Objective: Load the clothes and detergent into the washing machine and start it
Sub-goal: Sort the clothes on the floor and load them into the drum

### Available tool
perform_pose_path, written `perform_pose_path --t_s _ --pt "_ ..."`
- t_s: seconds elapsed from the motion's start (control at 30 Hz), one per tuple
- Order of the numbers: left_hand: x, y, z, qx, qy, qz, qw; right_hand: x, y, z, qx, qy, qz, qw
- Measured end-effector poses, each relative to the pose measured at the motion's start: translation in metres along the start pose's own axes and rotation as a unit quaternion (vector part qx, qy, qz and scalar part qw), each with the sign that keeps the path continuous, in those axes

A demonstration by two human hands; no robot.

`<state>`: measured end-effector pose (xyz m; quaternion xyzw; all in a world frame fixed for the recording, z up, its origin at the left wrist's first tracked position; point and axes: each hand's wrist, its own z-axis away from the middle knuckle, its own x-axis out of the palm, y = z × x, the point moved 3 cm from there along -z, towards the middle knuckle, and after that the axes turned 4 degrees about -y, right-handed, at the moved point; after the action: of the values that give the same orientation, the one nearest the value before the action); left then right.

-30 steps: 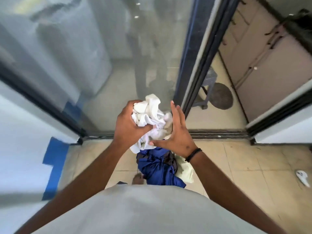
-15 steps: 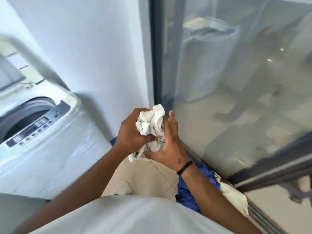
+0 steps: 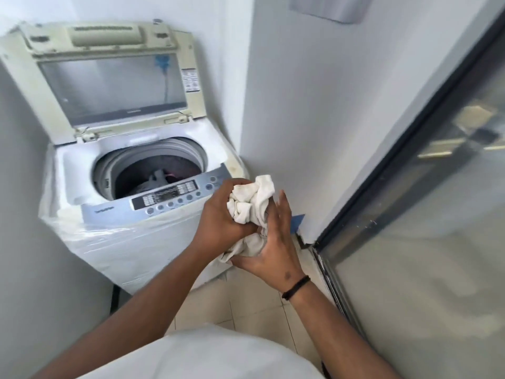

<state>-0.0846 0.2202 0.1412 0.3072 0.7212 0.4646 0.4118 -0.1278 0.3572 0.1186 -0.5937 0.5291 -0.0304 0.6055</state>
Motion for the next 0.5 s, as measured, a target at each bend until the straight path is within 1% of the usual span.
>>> perform_pose_path --t_s 0.17,0.33,0.5 --pt "-0.053 -0.028 -0.036 -0.002 0.033 -0.010 0.999 0.045 -0.011 -0.062 -0.029 0.012 -0.031 0.999" --pt "-0.082 -0.060 -0.061 -0.009 0.060 -0.010 0.998 0.075 -0.003 -0.109 -0.049 -0.026 -0.040 0.998" --pt "-0.101 -0.089 -0.095 -0.025 0.085 -0.043 0.995 0.100 0.013 -0.161 -0.068 -0.036 -0.069 0.995"
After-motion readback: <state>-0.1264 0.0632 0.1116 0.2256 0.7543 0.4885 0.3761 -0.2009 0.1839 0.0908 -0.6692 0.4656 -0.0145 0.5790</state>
